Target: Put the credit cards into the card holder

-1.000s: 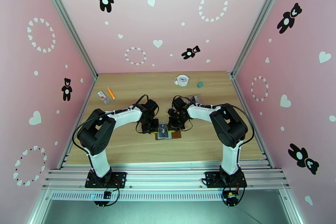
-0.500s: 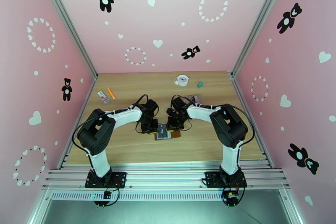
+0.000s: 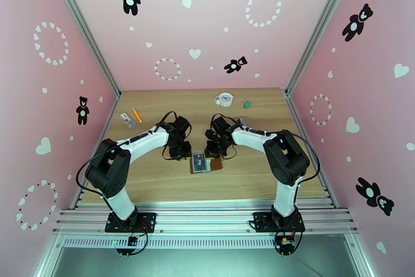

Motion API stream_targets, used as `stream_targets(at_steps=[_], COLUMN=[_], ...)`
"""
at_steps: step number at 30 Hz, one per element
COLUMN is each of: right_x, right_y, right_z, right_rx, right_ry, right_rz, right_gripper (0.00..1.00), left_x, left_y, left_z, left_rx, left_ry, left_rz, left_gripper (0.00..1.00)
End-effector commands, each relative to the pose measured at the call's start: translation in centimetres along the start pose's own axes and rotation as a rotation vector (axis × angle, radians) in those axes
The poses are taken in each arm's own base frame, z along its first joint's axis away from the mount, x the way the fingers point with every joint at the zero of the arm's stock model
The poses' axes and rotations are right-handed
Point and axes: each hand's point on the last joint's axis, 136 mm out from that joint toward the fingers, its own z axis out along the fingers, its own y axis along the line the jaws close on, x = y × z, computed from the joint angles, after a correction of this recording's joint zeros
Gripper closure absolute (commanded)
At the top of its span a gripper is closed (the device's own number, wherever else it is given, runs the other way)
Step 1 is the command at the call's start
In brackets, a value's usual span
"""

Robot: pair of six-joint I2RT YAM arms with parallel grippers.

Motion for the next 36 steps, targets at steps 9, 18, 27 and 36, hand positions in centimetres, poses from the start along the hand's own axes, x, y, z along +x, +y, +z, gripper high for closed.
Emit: stream_targets(at_steps=[9,18,27,36], right_x=[-2.2,1.1,2.3,2.5], right_y=[1.3,2.2,0.4,-0.3], right_z=[-6.3,-0.5,1.8,2.8], right_rx=[0.132,0.096,0.136,0.146], right_ry=[-0.065,0.076,0.13,0.153], right_rz=[-0.06,-0.035,-0.01,0.001], right_gripper=[0.85,0.97,1.0,1.0], left_x=[1.2,1.1,1.4,1.7], left_y=[0.1,0.2,0.7,1.1], left_z=[1.9,2.9,3.1,3.3], left_rx=[0.082,0.09,0.079,0.069], left_ry=[0.043,0.049,0.053,0.059], left_rz=[-0.009,-0.029,-0.027,-0.027], left_gripper=[0.85,0.88,0.87,0.86])
